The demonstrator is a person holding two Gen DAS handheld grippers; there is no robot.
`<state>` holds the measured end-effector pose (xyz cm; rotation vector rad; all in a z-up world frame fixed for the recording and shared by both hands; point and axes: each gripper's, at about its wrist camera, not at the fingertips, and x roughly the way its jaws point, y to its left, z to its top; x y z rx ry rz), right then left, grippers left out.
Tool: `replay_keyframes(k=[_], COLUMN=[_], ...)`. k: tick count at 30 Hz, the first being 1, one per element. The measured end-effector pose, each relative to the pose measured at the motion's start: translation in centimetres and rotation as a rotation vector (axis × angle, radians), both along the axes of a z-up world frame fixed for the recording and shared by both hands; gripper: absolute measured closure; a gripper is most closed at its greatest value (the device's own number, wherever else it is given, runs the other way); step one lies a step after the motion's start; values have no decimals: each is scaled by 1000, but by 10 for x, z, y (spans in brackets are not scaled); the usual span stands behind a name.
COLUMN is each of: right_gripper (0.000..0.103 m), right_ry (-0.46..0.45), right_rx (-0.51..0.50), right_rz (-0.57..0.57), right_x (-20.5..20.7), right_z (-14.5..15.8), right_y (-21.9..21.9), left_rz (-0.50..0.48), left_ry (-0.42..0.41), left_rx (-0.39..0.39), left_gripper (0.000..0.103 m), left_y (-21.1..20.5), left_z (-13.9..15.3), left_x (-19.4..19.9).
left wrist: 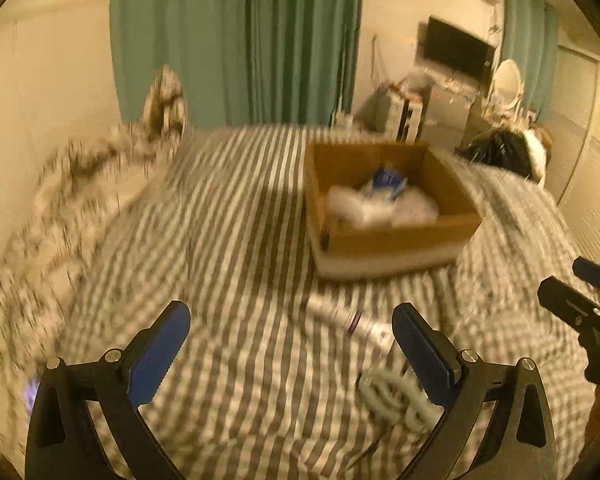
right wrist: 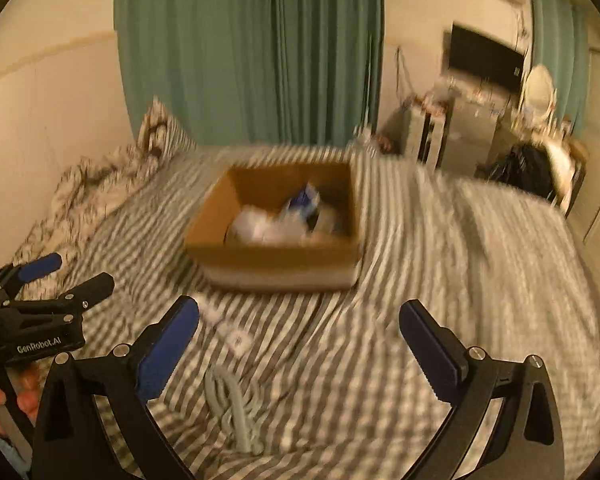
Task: Organize objects
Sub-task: 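Grasp the grey plastic hook with the right tool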
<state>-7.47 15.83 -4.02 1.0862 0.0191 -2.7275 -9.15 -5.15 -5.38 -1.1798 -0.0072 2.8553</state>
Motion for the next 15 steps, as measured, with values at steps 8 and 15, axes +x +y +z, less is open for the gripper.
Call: replay_keyframes(k=[8, 15], right_gripper=[2, 14], right_ry=[-203, -400], right_rx=[52, 136], right_rz=[83, 214], right_x=[-12, -18], right_z=[-89, -153], right_y=[-36, -81], left_rz=[16, 75], left_ry=[-124, -186], left_rx=[-31, -9], left_gripper=[0, 0], left_y=[-5, -21], left_z=[-70, -91], left_x=[-1, -6])
